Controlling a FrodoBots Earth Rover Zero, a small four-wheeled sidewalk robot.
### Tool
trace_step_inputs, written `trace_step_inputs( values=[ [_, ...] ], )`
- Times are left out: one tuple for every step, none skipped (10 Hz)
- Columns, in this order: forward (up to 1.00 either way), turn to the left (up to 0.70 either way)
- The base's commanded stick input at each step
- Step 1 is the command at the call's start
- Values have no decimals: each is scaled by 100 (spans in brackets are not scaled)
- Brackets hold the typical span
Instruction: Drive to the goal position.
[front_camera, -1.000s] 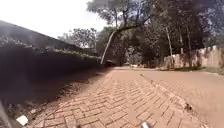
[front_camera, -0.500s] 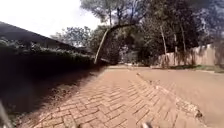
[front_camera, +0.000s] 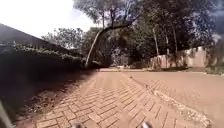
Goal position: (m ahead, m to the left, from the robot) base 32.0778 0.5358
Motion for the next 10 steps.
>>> trace_step_inputs(
  values=[
    [70,0],
    [70,0],
    [70,0],
    [70,0],
    [70,0],
    [70,0],
    [70,0],
    [70,0],
    [70,0],
    [70,0]
  ],
)
